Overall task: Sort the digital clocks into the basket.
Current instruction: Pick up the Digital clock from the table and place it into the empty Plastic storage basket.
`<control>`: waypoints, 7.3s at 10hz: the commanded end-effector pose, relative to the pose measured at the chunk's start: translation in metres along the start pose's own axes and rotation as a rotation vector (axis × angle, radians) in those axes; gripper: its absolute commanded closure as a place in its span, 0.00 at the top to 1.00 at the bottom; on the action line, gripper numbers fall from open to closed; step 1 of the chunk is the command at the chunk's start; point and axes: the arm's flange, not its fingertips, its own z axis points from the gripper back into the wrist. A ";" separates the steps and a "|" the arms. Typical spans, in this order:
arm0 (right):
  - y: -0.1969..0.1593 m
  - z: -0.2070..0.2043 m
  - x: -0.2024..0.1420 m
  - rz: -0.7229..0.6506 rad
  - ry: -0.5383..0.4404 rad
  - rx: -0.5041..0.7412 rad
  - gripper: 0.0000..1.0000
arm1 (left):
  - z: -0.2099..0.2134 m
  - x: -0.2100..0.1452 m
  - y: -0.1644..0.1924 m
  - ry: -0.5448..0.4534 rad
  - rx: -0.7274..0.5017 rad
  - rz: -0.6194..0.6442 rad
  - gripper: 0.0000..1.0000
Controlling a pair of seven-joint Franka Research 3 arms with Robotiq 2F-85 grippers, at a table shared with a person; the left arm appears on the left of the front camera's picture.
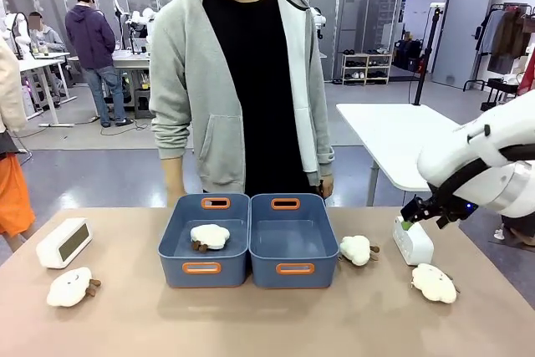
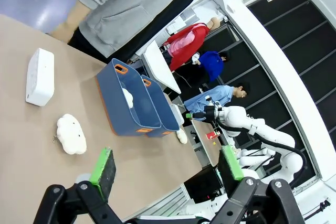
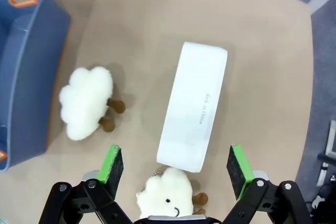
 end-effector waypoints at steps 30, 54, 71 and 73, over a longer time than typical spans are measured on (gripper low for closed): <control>0.064 0.257 -0.162 0.721 -0.015 0.785 0.00 | 0.001 0.002 -0.003 -0.010 -0.018 -0.001 1.00; 0.222 -0.049 0.007 0.450 -0.153 0.276 0.00 | 0.001 0.002 -0.003 -0.010 -0.018 -0.001 1.00; 0.219 -0.038 0.006 0.456 -0.146 0.286 1.00 | 0.001 0.002 -0.003 -0.010 -0.018 -0.001 1.00; 0.217 -0.037 0.002 0.458 -0.137 0.290 1.00 | 0.001 0.002 -0.003 -0.010 -0.018 -0.001 1.00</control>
